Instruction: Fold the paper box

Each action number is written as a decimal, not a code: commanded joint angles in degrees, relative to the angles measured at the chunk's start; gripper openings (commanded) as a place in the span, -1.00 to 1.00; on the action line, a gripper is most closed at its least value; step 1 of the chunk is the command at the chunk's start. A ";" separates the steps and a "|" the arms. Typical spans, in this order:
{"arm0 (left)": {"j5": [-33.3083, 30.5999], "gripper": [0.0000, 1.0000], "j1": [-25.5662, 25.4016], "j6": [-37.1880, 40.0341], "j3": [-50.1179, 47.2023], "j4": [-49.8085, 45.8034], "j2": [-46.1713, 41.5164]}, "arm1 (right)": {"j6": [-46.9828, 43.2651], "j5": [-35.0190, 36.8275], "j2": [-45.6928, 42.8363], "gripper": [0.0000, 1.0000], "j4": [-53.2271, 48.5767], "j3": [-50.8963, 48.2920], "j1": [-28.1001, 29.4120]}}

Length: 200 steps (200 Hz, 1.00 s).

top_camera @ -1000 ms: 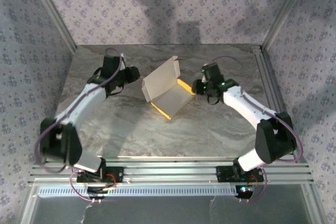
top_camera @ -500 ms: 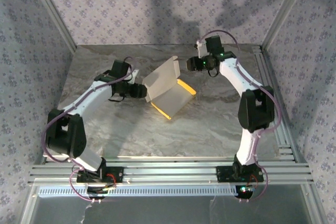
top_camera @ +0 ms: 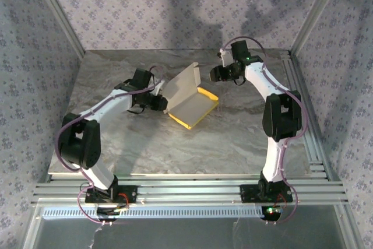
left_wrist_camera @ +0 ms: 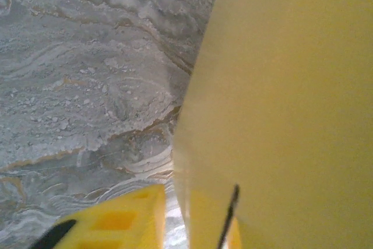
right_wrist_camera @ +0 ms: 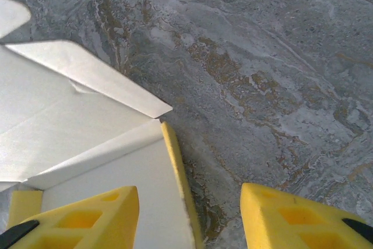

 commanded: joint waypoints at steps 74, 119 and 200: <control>6.53 -1.00 -0.60 13.46 8.46 -10.25 1.41 | -3.86 -1.88 -9.05 -0.05 0.17 -8.88 0.32; 8.57 -1.00 -2.19 28.89 20.57 -29.15 6.77 | -12.83 -2.66 -19.38 -0.01 10.56 -23.69 0.33; 0.76 -1.00 -2.00 32.29 18.57 -25.48 6.65 | -21.87 -12.54 -20.97 0.06 7.94 -26.52 -1.74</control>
